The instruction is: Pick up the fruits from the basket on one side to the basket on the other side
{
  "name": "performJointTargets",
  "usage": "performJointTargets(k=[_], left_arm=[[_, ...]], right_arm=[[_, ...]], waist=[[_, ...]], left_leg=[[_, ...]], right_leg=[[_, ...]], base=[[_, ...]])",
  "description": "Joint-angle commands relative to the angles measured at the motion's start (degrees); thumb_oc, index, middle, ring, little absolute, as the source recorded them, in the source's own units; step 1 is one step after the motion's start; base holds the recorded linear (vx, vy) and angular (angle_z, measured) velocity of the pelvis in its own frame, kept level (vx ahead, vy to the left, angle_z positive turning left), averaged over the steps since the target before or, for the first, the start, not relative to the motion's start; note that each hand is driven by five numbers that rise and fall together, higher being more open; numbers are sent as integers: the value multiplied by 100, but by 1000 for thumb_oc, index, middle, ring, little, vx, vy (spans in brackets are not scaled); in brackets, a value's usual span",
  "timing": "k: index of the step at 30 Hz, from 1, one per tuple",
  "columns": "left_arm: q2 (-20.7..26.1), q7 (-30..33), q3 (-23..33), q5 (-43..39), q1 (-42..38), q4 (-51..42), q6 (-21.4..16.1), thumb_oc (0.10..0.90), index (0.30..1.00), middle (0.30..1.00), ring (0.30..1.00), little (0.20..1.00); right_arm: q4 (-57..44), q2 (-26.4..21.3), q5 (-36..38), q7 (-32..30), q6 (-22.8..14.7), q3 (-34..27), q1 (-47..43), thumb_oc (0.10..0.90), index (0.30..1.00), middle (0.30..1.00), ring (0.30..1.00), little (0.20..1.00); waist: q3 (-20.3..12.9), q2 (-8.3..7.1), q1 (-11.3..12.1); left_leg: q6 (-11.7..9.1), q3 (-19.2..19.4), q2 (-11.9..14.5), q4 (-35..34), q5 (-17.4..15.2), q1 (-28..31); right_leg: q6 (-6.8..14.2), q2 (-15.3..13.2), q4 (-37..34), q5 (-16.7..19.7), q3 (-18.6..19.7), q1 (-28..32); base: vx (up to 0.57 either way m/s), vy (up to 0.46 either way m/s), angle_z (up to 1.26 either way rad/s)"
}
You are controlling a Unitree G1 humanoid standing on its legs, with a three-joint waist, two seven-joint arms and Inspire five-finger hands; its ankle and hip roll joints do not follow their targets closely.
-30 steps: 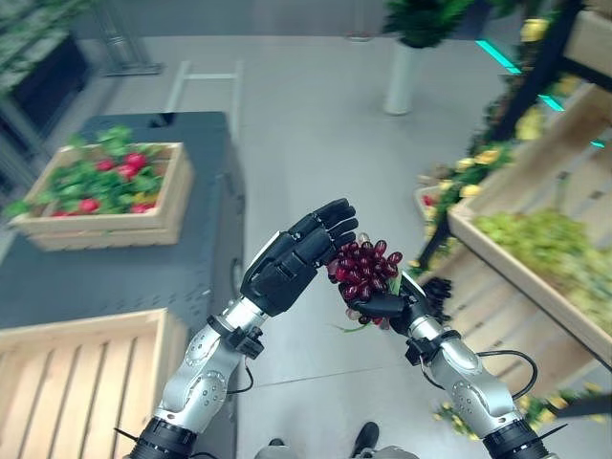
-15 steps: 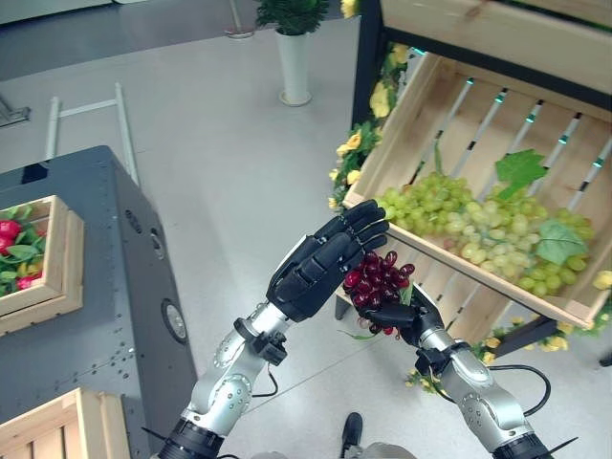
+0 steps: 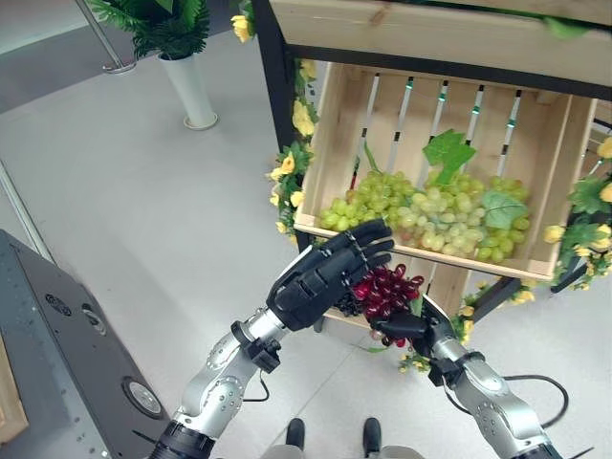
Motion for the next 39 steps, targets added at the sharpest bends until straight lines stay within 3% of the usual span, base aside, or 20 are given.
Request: performJointTargets(k=[1, 5, 11, 16, 20, 22, 24, 26, 32, 34, 39], left_arm=[[371, -1273, 203, -206, -303, -473, 90, 800, 900, 900, 900, 900], [672, -1605, 123, -62, -453, -388, 157, 800, 900, 900, 900, 900], [867, -2577, 80, -56, -469, -368, 309, 800, 900, 900, 900, 900], [1111, -2697, -167, 683, -439, -431, 595, 800, 900, 900, 900, 900], [1912, -1823, -353, 2705, -126, -218, 315, 800, 900, 900, 900, 900], [2235, -1440, -249, 3371, 45, -64, 17, 800, 900, 900, 900, 900], [2342, -1124, -2, 3788, 229, -28, -40, 800, 900, 900, 900, 900], [2338, -908, 148, 4161, 317, 29, -128, 800, 900, 900, 900, 900], [2357, 1006, -100, 5482, -351, 530, -235, 800, 900, 900, 900, 900], [2325, 1820, -434, 6434, -917, 838, -345, 800, 900, 900, 900, 900], [2174, 2919, -615, 6992, -1323, 1032, -201, 800, 900, 900, 900, 900]], right_arm=[[-255, 23, 443, 607, -516, -288, -630, 400, 300, 300, 300, 300], [156, -41, 320, 919, -555, -110, -800, 400, 300, 300, 300, 300], [458, -273, 385, 1032, -360, -106, -821, 400, 300, 300, 300, 300], [541, -367, 363, 912, -381, -112, -719, 400, 300, 300, 300, 300], [547, -656, 258, 630, -405, -215, -669, 400, 300, 300, 300, 300], [500, -789, 335, 498, -411, -279, -653, 400, 300, 300, 300, 300], [565, -847, 363, 380, -484, -346, -680, 400, 300, 300, 300, 300], [680, -832, 332, 337, -574, -424, -730, 400, 300, 300, 300, 300], [1194, -996, 445, -121, -1211, -467, -1663, 400, 300, 300, 300, 300], [1431, -1067, 574, -393, -1525, -468, -2225, 400, 300, 300, 300, 300], [1281, -977, 505, -687, -1786, -472, -2780, 400, 300, 300, 300, 300]], waist=[[-535, -227, 35], [-550, -260, 131], [-624, -279, 90], [-616, -273, 22], [-562, -204, 27], [-501, -173, 63], [-433, -141, 131], [-368, -120, 183], [340, -58, 395], [733, -35, 474], [1282, -32, 591]], left_leg=[[-170, 140, 16, 12, -439, 120], [-114, 363, -18, 12, -570, 190], [-115, 380, 64, 12, -559, 147], [-190, 408, 150, 12, -530, 140], [-232, 369, 186, 12, -476, 101], [-237, 328, 179, 12, -443, 52], [-234, 271, 170, 12, -418, -13], [-228, 238, 158, 12, -399, -79], [-224, -8, 51, 145, -262, -722], [-230, -156, -25, 469, -284, -1161], [-244, -359, -160, 1270, -343, -1947]], right_leg=[[387, -564, 495, -254, -319, 114], [576, -727, 388, -56, -622, 79], [471, -534, 160, -16, -396, 87], [414, -440, 18, -10, -401, 146], [413, -386, 58, -99, -529, 160], [417, -376, 87, -125, -587, 124], [400, -365, 126, -158, -654, 82], [384, -356, 181, -187, -697, 15], [309, -326, 683, -340, -826, -640], [281, -329, 967, -409, -859, -979], [187, -376, 1652, -540, -938, -1623]], base=[[6, 119, 2], [-14, 36, -7], [-13, -55, -13], [2, -70, -3], [11, -21, -1], [-2, 2, 5], [-9, 11, 9], [-38, 15, 11], [-228, 6, 20], [-291, -19, 21], [-171, -21, 10]])
